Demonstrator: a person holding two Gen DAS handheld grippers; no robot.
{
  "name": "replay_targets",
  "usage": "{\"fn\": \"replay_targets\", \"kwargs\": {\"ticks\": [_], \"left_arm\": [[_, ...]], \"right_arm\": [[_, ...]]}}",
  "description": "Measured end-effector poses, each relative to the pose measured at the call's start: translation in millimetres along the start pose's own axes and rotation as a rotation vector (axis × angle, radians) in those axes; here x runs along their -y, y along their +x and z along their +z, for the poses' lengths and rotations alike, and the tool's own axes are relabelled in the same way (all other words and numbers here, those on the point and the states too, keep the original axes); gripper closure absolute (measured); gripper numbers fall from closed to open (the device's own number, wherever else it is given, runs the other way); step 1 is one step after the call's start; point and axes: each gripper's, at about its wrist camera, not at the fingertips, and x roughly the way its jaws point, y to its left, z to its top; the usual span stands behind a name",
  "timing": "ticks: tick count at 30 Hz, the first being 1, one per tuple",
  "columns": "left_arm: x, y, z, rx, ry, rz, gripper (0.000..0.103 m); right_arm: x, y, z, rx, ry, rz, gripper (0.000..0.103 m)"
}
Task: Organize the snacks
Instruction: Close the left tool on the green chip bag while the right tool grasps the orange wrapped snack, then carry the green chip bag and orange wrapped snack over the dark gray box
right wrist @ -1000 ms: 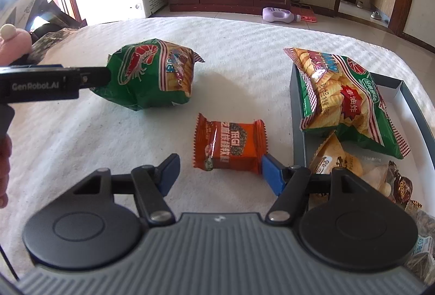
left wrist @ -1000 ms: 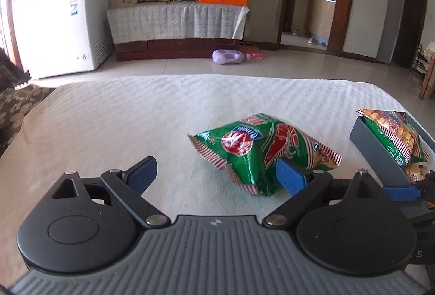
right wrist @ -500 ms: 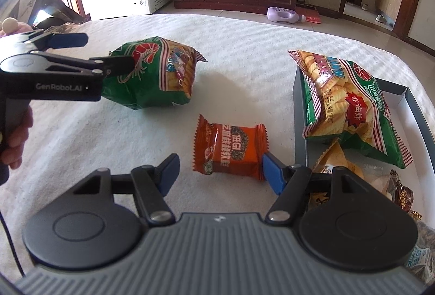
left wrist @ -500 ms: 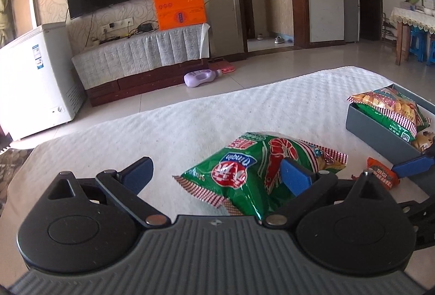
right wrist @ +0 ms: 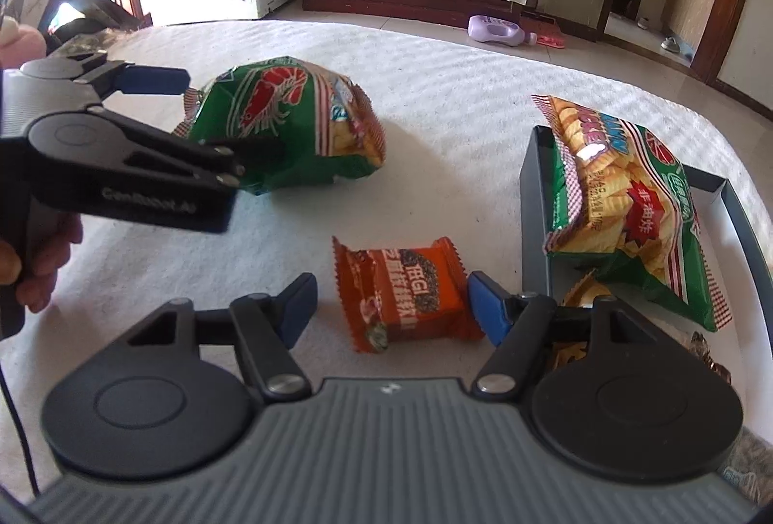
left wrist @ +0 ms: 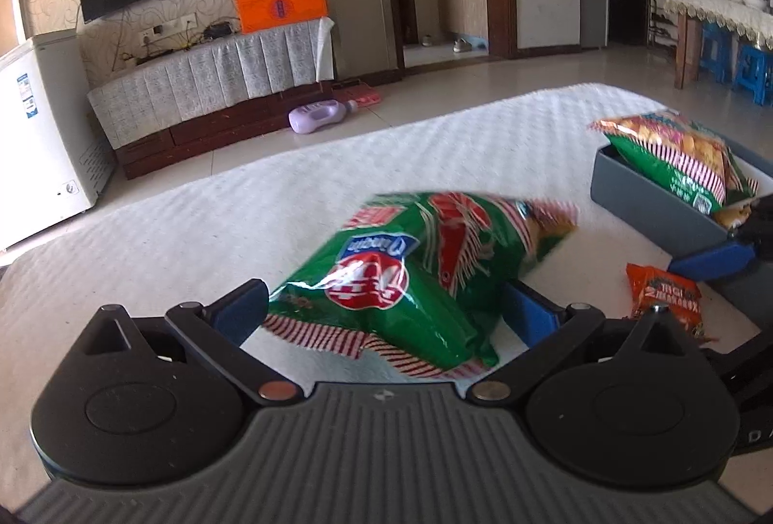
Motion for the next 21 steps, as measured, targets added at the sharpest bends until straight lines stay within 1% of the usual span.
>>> {"fn": "replay_targets", "kwargs": {"ticks": [3, 4, 6, 10, 11, 12, 13, 14, 15, 19, 21], "left_arm": [[7, 11, -1, -0.038, 0.015, 0.023, 0.0], [8, 13, 0, -0.039, 0.01, 0.028, 0.0], [7, 14, 2, -0.035, -0.008, 0.027, 0.0], [4, 19, 3, -0.048, -0.039, 0.015, 0.0], [4, 19, 3, -0.047, -0.044, 0.011, 0.004], [5, 18, 3, -0.046, -0.043, 0.006, 0.009], [6, 18, 3, -0.04, -0.038, 0.004, 0.01], [7, 16, 2, -0.031, -0.032, -0.001, 0.013], [7, 13, 1, -0.024, -0.029, -0.01, 0.015], [11, 4, -2, 0.009, -0.014, -0.06, 0.021], [15, -1, -4, 0.021, 0.004, -0.074, 0.023]], "right_arm": [[0, 1, 2, 0.003, -0.001, -0.001, 0.03], [1, 2, 3, 0.002, -0.003, -0.005, 0.03], [2, 3, 6, 0.001, -0.009, -0.013, 0.03], [5, 6, 10, -0.017, -0.013, 0.013, 0.031], [6, 6, 10, -0.019, -0.012, 0.024, 0.031], [7, 5, 10, -0.023, -0.009, 0.038, 0.035], [8, 4, 11, -0.029, 0.0, 0.056, 0.039], [9, 3, 11, -0.032, 0.007, 0.065, 0.04], [10, 1, 10, -0.031, 0.008, 0.068, 0.044], [10, -8, 6, -0.032, 0.009, 0.081, 0.046], [7, -13, 3, -0.029, 0.0, 0.086, 0.046]]}}
